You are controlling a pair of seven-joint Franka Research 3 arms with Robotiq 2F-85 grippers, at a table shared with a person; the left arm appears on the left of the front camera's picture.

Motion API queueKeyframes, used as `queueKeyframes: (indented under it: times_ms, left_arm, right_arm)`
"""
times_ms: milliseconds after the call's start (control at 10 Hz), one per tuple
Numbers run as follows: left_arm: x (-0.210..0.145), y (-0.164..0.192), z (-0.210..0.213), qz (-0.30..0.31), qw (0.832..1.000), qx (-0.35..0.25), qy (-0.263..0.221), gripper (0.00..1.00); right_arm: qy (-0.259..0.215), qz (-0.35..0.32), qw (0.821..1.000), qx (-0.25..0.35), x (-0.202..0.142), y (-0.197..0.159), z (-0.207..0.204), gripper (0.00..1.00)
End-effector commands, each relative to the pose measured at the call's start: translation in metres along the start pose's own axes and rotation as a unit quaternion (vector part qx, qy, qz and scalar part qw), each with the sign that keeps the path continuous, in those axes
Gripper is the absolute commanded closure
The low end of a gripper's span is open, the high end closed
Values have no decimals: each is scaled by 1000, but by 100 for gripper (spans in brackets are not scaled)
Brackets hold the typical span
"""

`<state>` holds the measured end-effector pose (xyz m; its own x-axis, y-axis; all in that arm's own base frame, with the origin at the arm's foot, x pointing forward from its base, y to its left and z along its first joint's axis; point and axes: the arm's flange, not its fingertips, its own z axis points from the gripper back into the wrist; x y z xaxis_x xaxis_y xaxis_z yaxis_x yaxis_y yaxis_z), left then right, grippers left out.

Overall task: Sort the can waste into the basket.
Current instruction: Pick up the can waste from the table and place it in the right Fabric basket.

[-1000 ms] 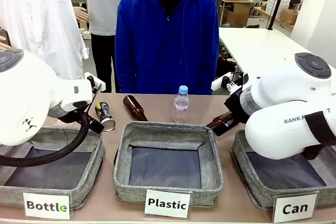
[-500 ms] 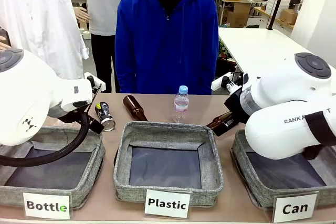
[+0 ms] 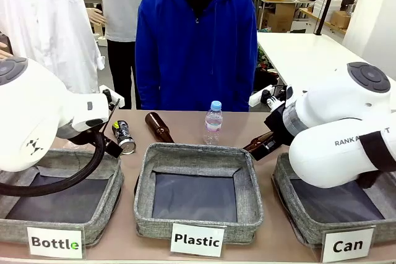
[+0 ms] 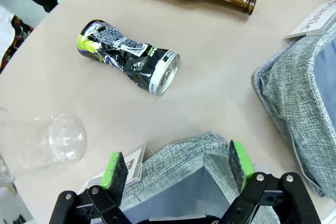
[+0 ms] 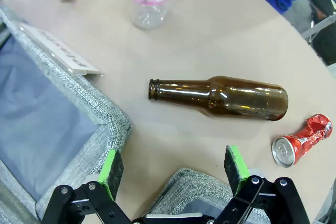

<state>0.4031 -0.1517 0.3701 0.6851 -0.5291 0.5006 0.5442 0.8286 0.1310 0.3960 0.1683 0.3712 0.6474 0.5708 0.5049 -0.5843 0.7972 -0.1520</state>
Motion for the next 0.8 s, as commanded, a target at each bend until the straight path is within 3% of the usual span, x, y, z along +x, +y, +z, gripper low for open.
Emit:
queueKeyframes:
  times_ms: [0, 200, 400, 500, 600, 700]
  left_arm:
    - [0, 0, 0, 0, 1000, 0, 0, 0]
    - [0, 0, 0, 0, 1000, 0, 0, 0]
    - [2, -7, 62, -20, 996, -55, -69, 0]
    - [2, -9, 91, 0, 994, -83, -78, 0]
    - [-2, -12, 120, 55, 993, -97, -49, 0]
    - [-16, -7, 152, 58, 988, -125, -67, 0]
  right_arm:
    - [0, -1, 1000, 0, 0, 0, 0, 0]
    - [-21, 16, 999, -22, 4, 1, 17, 0]
    - [-43, 33, 998, -20, 14, -1, 68, 0]
    - [-45, 26, 999, 3, 18, -2, 96, 0]
    - [-30, 8, 998, 46, 20, 1, 124, 0]
    - [16, -91, 994, 55, 23, 4, 152, 0]
